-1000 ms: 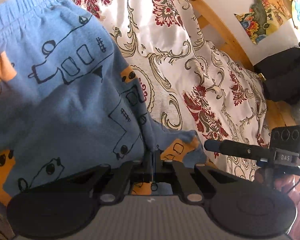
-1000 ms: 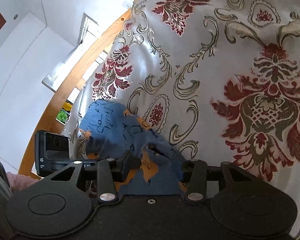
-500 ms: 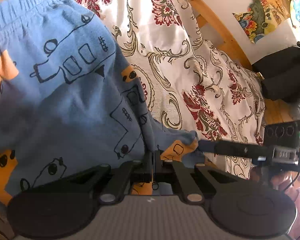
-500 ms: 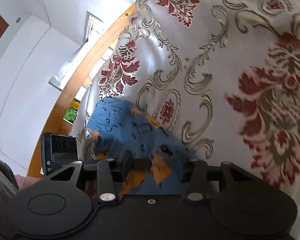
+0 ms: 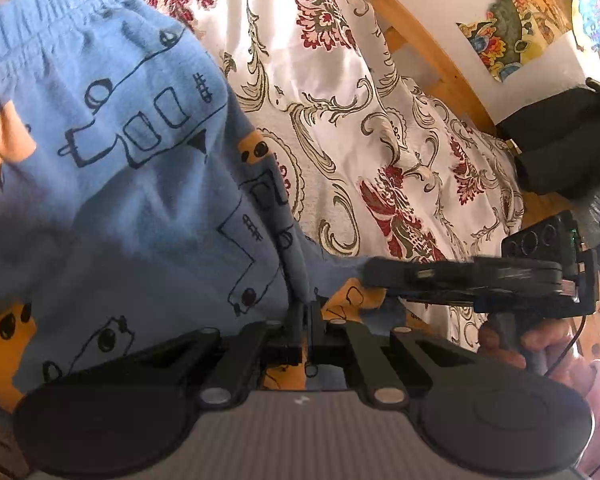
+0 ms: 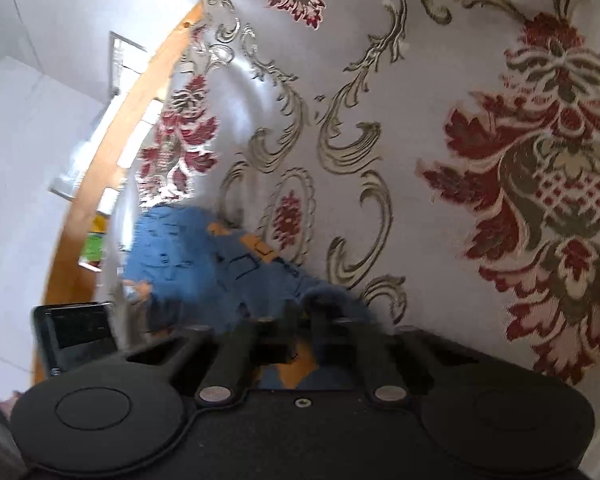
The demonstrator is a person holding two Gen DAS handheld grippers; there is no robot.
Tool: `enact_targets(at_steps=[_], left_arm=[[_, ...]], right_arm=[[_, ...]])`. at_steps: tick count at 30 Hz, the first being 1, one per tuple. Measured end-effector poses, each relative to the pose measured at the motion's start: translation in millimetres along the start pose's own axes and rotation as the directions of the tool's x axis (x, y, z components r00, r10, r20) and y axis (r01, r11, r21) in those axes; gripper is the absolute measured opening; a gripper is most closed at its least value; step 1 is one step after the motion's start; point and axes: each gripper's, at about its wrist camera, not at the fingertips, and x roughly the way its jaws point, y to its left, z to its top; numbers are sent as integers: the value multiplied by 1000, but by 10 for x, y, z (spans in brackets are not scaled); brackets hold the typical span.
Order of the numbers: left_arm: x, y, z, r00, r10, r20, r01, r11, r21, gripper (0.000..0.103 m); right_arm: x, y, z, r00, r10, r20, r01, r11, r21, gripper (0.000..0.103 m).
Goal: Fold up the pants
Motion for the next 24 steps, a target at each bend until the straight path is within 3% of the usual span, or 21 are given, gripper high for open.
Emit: enact_targets(at_steps=[5, 9, 13, 15, 17, 19, 22, 24], left_arm=[[-76, 103, -34, 1000, 15, 6, -15, 1000, 3, 2], [-152, 173, -85, 999, 31, 12, -31, 999, 18, 3], [-196, 176, -102, 999, 40, 11, -41, 998, 40, 3], [-227, 144, -93, 998, 56, 6, -56, 997, 58, 3], [-275, 87, -86, 996, 90, 12, -91, 990, 107, 5], [-331, 40, -80, 993, 117, 28, -120, 981, 150, 10], [-362, -2, -70, 990, 137, 29, -140, 975, 171, 14], [-355, -22, -65, 988, 153, 24, -154, 971, 182, 14]], right_arm=[[-279, -34, 217, 993, -36, 113, 35, 999, 7, 4], [-161, -126, 328, 994, -88, 64, 91, 995, -32, 4], [-154, -287, 421, 998, -70, 6, 70, 998, -5, 6], [-321, -206, 424, 988, -144, 62, 148, 988, -55, 55], [-513, -108, 396, 981, -162, 109, 173, 980, -99, 56], [-625, -4, 308, 987, -96, 127, 110, 988, -108, 56], [-467, 98, 78, 998, 9, 61, -3, 995, -104, 56], [-280, 5, -87, 1000, -14, 7, 14, 998, -60, 55]])
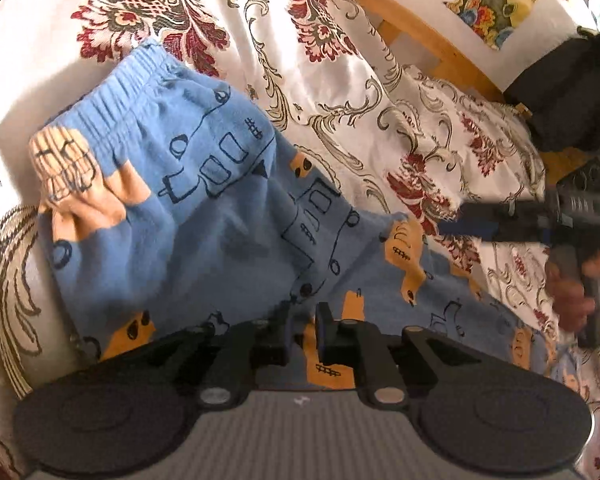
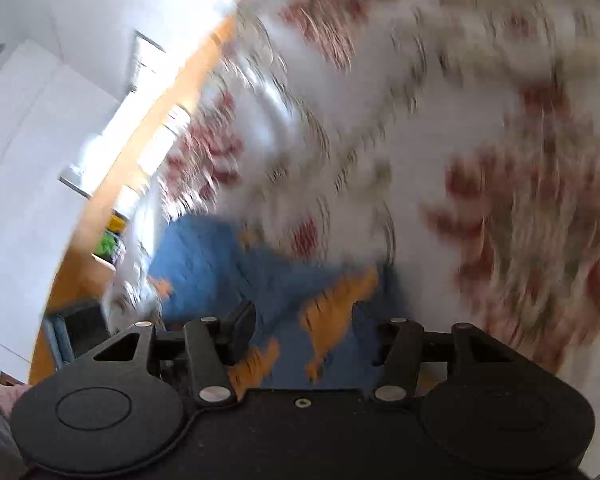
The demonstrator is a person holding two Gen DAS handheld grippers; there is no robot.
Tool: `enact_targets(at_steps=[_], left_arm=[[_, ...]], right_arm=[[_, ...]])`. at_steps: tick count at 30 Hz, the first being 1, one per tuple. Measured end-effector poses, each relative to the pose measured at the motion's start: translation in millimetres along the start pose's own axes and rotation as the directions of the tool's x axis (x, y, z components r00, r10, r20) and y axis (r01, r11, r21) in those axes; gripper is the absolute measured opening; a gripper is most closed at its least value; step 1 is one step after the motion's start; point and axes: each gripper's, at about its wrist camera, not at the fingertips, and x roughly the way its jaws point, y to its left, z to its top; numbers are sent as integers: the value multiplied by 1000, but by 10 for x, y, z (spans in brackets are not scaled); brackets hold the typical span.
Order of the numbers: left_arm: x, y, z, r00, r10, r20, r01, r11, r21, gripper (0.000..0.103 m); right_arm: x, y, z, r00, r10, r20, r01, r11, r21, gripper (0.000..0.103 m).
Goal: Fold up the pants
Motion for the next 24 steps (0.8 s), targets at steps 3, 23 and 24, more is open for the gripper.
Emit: enact_targets(at_steps=[3, 23, 24], left_arm=[[-35, 24, 3, 1000, 20, 2, -20, 1000, -18, 14], [-67, -946, -493, 825, 556, 100, -542, 731, 414, 91], [-98, -962, -510, 824, 556, 110, -551, 742, 382, 91]], right_arm=[[-88, -165, -101, 986, -150, 75, 151, 989, -8, 12], [-2148, 594, -3269, 411, -824, 390, 549, 565, 615, 99], [-2193, 669, -3368, 373, -832, 410, 550, 554, 625, 100]])
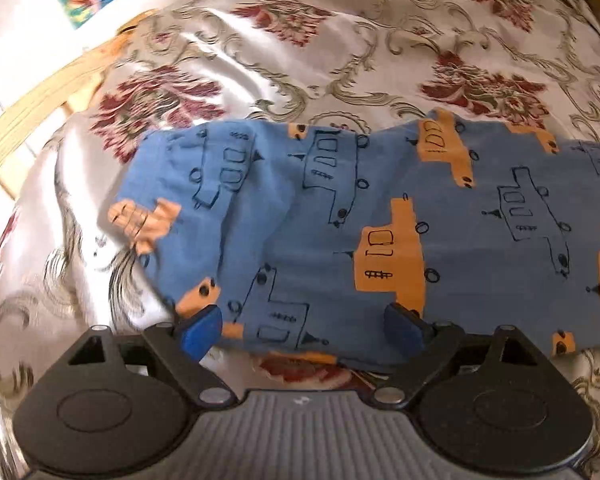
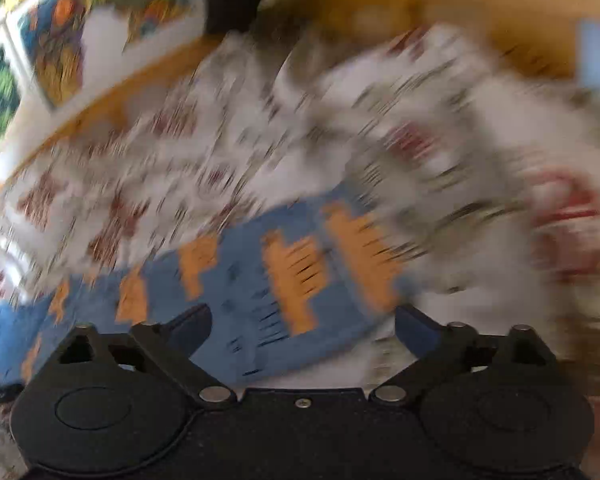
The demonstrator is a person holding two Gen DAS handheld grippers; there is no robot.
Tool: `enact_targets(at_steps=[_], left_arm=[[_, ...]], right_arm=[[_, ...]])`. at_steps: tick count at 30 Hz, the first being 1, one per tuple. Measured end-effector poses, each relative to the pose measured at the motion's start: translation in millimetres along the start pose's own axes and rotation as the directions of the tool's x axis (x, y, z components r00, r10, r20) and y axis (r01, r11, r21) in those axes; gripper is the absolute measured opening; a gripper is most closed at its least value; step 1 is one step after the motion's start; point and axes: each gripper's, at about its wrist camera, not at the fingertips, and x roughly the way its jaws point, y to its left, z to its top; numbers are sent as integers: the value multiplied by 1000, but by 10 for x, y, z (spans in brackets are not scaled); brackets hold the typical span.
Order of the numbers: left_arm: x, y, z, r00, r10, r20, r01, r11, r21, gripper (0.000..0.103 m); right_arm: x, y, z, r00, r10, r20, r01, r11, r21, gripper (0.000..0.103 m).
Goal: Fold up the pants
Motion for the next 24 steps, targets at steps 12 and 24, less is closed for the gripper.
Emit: enact_targets(at_steps=[12, 24], left_arm=[[-822, -982, 819, 784, -582, 216, 535, 810, 242, 100], [-520, -2811, 762, 747, -661, 62, 485, 607, 630, 98]], right_arm=[[157, -601, -139, 978, 189, 86, -208, 857, 471, 100], [465, -665, 12, 990, 143, 8, -137, 929, 345, 67]])
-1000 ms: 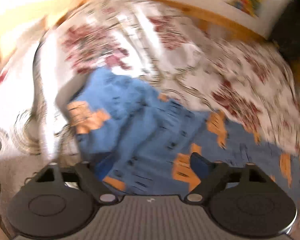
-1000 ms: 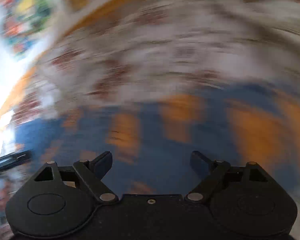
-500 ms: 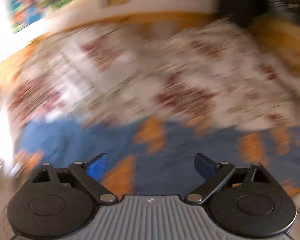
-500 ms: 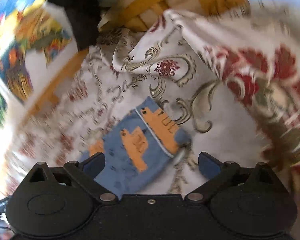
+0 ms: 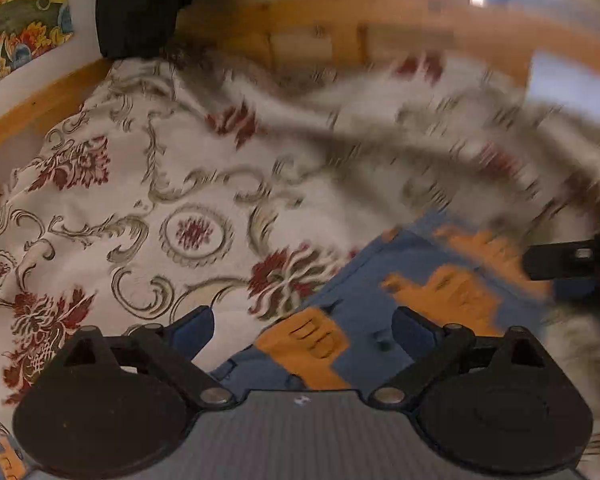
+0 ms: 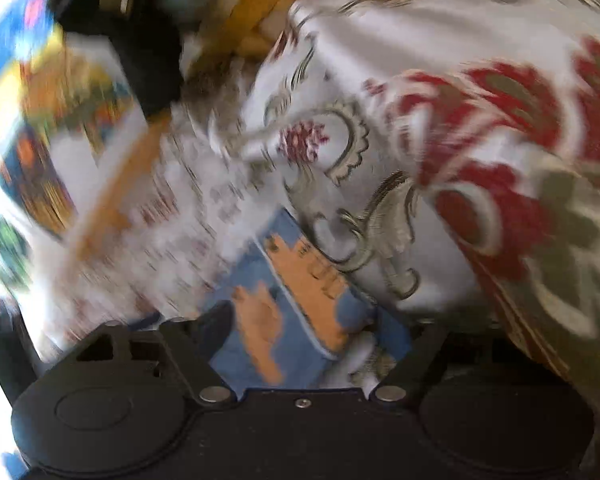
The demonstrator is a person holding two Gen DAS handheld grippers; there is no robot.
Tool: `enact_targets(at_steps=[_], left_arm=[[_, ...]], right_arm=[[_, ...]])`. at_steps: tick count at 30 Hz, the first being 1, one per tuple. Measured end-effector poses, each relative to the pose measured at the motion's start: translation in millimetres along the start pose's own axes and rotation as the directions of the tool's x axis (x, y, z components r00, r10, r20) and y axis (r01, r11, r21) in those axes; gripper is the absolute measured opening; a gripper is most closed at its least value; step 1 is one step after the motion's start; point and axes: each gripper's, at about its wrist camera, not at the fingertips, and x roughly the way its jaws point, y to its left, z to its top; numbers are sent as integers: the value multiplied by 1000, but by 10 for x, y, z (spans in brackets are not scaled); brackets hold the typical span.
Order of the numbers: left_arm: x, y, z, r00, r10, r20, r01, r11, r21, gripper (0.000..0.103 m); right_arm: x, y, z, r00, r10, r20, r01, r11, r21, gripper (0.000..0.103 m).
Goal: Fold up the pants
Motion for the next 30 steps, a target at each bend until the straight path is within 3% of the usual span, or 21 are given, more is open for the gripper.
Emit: enact_targets(at_steps=[2, 5, 7, 9, 11, 16, 18, 20, 22, 25, 28, 30], left_arm=[[146, -14, -92, 997, 65, -34, -65, 998, 2, 101], [177, 41, -249, 998, 62, -2, -62, 996, -65, 103], [168, 91, -299, 999, 48, -6, -48, 992, -117, 103], [129, 130, -272, 999, 36, -16, -38, 990, -138, 102], [4, 230, -247, 1000, 18, 3, -17, 983, -182, 102], [-279, 472, -174, 985, -147, 94, 168, 944, -284, 102], [-314, 524, -91, 965, -237, 112, 261, 915, -307, 102], [-373, 563, -62, 942, -308, 131, 334, 883, -330, 101], [-438, 560, -35, 924, -352, 149, 383, 860, -338, 101], [-466, 561, 24, 890, -428, 157, 455, 810, -369, 101], [-428, 581, 91, 856, -490, 161, 509, 753, -417, 101], [-379, 591, 122, 846, -510, 153, 520, 728, -446, 101]], right_arm=[[49, 141, -45, 996, -88, -8, 85, 984, -157, 63], [84, 268, -128, 991, -136, 8, 134, 958, -252, 67], [73, 270, -144, 991, -134, 20, 135, 962, -237, 66], [22, 165, -131, 994, -102, 30, 105, 983, -153, 45], [-14, 30, -97, 998, -64, 28, 65, 997, -45, 39], [-85, -98, -77, 999, -11, 46, 8, 997, 80, 25], [-134, -25, -87, 997, -19, 71, 16, 999, 37, 22], [-150, 198, -128, 992, -53, 117, 64, 994, -94, 22], [-203, 464, -225, 980, -76, 183, 126, 952, -280, 21], [-219, 810, -443, 966, -68, 249, 193, 829, -525, 21], [-133, 984, -631, 972, -65, 225, 199, 735, -648, 21], [-85, 1014, -684, 977, -74, 202, 193, 713, -674, 21]])
